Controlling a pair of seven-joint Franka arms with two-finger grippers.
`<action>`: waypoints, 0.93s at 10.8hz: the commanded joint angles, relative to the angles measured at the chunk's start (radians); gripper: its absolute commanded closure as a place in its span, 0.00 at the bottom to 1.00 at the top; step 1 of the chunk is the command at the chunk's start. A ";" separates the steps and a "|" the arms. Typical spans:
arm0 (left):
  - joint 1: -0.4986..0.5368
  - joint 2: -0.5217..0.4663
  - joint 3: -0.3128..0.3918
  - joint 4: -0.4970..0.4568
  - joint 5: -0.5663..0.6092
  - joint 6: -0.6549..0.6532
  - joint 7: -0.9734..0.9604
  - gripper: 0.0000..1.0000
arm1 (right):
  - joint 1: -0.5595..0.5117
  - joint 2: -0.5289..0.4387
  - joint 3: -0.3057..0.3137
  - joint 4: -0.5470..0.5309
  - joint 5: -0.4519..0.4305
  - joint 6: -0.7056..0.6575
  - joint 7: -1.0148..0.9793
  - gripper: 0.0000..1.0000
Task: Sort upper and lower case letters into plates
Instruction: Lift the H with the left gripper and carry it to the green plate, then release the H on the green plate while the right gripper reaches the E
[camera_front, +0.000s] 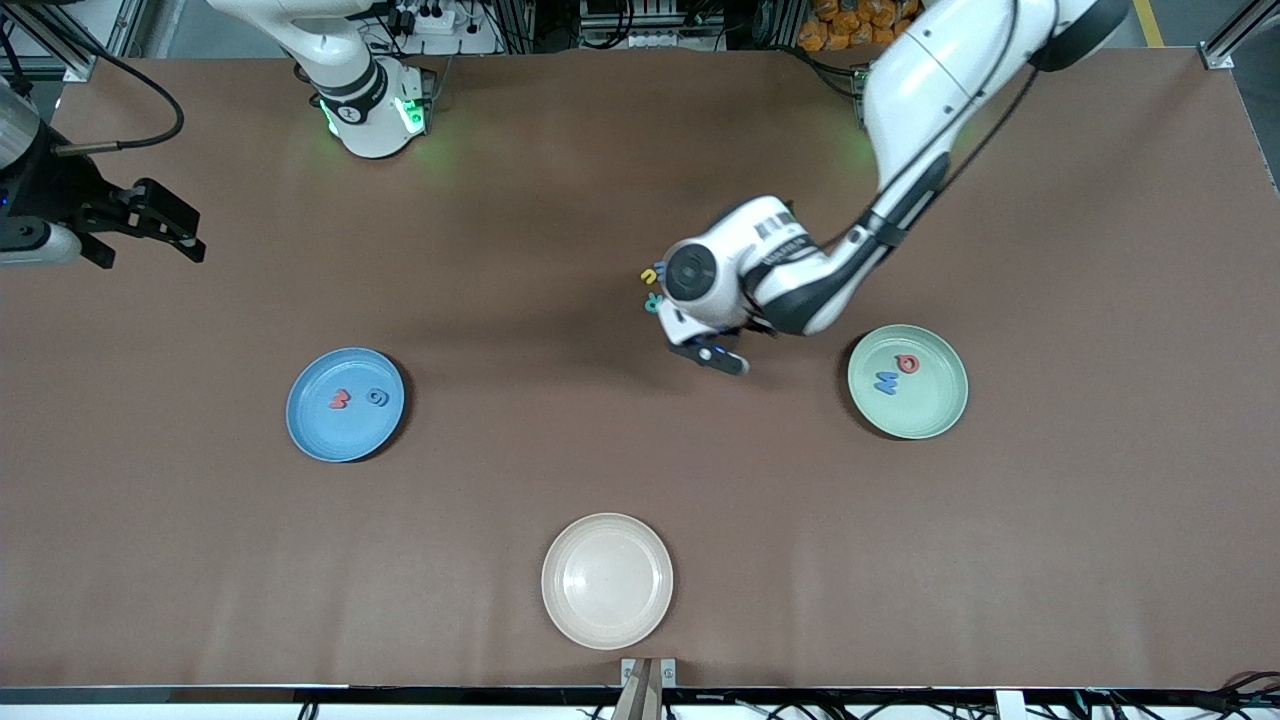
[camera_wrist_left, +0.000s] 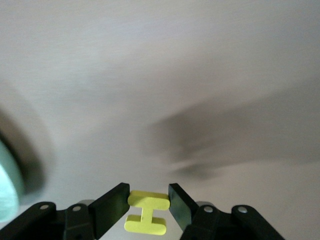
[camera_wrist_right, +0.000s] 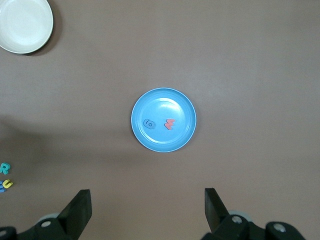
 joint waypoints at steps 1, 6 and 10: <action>0.089 -0.058 -0.024 -0.114 0.087 0.011 0.060 0.87 | 0.019 0.029 0.026 0.011 0.014 0.001 -0.011 0.00; 0.382 -0.130 -0.130 -0.175 0.087 0.015 0.367 0.90 | 0.100 0.088 0.113 0.008 0.012 0.015 0.004 0.00; 0.564 -0.129 -0.158 -0.275 0.108 0.172 0.493 0.90 | 0.162 0.187 0.196 0.008 0.014 0.058 -0.003 0.00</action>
